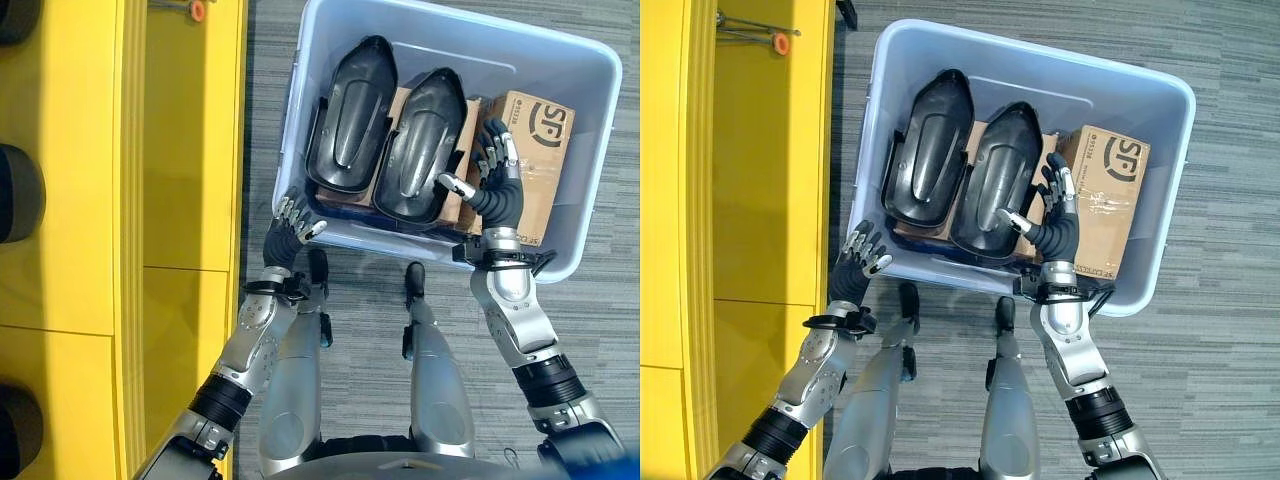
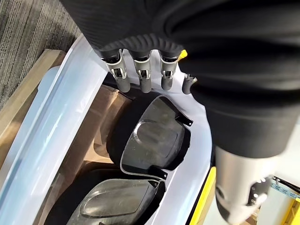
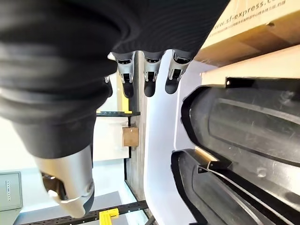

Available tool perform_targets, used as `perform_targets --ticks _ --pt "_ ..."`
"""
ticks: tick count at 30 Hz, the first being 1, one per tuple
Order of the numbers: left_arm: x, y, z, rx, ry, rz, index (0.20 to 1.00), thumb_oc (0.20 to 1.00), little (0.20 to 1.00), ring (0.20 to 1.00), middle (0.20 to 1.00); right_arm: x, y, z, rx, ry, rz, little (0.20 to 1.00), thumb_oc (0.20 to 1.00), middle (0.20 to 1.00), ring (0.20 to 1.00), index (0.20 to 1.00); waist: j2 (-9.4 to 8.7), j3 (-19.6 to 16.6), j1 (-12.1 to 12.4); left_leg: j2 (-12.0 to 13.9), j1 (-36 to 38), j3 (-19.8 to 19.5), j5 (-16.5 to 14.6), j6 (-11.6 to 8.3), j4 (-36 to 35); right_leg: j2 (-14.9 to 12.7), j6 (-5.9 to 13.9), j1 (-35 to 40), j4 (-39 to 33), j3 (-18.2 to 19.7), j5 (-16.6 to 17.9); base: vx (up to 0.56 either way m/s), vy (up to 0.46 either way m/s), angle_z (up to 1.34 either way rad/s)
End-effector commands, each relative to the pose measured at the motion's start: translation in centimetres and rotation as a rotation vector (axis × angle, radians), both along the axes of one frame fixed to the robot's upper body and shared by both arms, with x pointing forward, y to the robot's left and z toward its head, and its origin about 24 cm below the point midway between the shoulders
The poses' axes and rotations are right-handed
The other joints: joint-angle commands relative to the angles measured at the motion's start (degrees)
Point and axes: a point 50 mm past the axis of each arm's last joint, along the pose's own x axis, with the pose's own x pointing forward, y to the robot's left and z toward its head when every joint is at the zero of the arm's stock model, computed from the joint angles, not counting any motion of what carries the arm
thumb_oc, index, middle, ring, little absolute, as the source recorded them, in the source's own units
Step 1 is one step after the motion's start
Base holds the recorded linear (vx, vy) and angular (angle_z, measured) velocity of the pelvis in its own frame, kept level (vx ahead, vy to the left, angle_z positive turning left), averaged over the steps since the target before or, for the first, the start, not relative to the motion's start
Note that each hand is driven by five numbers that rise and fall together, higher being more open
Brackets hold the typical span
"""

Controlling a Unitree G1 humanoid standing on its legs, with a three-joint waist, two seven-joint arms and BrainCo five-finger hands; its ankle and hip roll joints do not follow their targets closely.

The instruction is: Move parts from the plastic box to the shelf.

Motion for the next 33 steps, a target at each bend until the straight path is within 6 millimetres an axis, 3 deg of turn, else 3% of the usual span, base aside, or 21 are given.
perform_targets --ticks 1,22,33 --pt "-0.4 1.0 1.6 0.038 -0.094 0.040 1.000 1.000 1.000 1.000 1.000 -1.0 -0.4 2.6 -0.006 -0.166 -0.036 1.000 1.000 1.000 1.000 1.000 -1.51 -2.4 0.8 5.8 0.1 -1.4 -3.6 -4.42 5.4 -3.8 1.09 -2.9 5.0 1.8 3.2 0.00 0.008 -0.08" --pt "-0.5 1.0 1.6 0.039 -0.092 0.060 1.000 1.000 1.000 1.000 1.000 1.2 0.5 0.1 -0.021 -0.015 -0.111 1.000 1.000 1.000 1.000 1.000 -0.20 -2.0 1.0 5.4 -0.5 -1.7 -3.6 -4.25 5.7 -3.7 0.88 -3.4 5.4 1.9 3.2 0.00 0.000 0.00" --pt "-0.8 1.0 1.4 0.046 -0.086 0.059 1.000 1.000 1.000 1.000 1.000 1.5 -1.7 -0.9 0.003 0.034 -0.253 1.000 1.000 1.000 1.000 1.000 0.13 -2.0 0.9 5.3 -1.0 -1.7 -3.7 -4.18 5.9 -3.6 0.84 -3.8 5.6 1.9 3.3 0.00 0.000 0.00"
